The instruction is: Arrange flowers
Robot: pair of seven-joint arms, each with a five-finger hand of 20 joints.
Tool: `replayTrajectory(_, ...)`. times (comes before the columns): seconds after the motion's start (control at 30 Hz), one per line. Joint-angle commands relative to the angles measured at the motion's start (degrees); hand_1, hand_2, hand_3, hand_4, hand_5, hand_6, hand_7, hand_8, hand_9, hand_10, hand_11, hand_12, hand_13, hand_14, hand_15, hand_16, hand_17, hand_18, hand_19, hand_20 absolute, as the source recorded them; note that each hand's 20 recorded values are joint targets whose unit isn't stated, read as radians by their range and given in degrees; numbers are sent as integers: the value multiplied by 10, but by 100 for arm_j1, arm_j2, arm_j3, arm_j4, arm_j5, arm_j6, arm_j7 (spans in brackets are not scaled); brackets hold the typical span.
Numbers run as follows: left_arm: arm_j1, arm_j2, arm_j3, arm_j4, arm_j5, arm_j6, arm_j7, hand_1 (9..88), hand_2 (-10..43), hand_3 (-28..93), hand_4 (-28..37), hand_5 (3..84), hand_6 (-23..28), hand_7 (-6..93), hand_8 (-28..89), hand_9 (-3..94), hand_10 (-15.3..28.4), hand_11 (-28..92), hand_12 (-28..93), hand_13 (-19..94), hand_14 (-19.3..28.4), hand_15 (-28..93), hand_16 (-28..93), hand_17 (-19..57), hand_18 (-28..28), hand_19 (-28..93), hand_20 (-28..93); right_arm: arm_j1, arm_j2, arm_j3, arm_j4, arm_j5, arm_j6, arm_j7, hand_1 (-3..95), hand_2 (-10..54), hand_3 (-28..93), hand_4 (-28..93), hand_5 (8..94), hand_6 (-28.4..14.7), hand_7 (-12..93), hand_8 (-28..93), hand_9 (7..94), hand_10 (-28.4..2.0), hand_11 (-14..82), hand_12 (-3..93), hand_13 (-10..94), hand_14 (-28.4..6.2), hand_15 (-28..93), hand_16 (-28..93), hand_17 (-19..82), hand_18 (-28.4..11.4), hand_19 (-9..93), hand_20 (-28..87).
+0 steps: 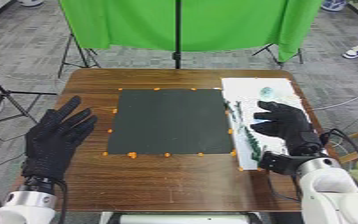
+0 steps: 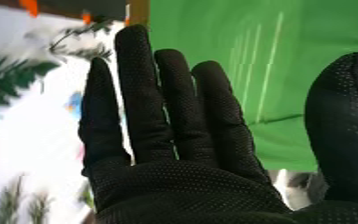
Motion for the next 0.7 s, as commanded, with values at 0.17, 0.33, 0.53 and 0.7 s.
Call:
replayTrajectory(0.17,46,-31,8,-5,-16,49,-53,181,83,745,-283,349,76,132,-103,300,190,209,92,207,251,323,-49,-116,194,433,65,808,-234,-568,-113,-2328,352,2562,229,1,740,-247,517,-72,175,-134,609,-188,221,126,585,-170,537,71,270,-239,855,-5)
replayTrajectory(0.33,-9,-4,29,-3,-16,88,-45,181,83,745,-283,349,77,132,-103,301,192,212,93,206,253,327,-49,-116,194,434,67,845,-125,-664,-148,-3123,367,3264,246,2,723,-241,548,-77,172,-131,653,-190,249,137,628,-162,592,80,344,-217,929,31)
replayTrajectory(0.53,-30,-6,41,-12,-9,85,-93,181,85,744,-283,349,77,135,-103,302,194,219,95,206,255,339,-50,-118,196,441,72,956,-104,-794,-168,-4175,-59,4293,257,-3,712,-234,591,-83,184,-130,691,-188,282,146,670,-152,655,94,413,-201,932,280)
replayTrajectory(0.7,-5,5,52,-13,-16,85,-73,180,85,746,-283,348,77,136,-104,302,196,220,94,206,256,343,-52,-118,197,442,73,1225,-54,-1149,-87,-5135,-558,5073,274,-15,700,-226,629,-86,191,-126,718,-186,298,152,705,-147,677,104,458,-199,932,364)
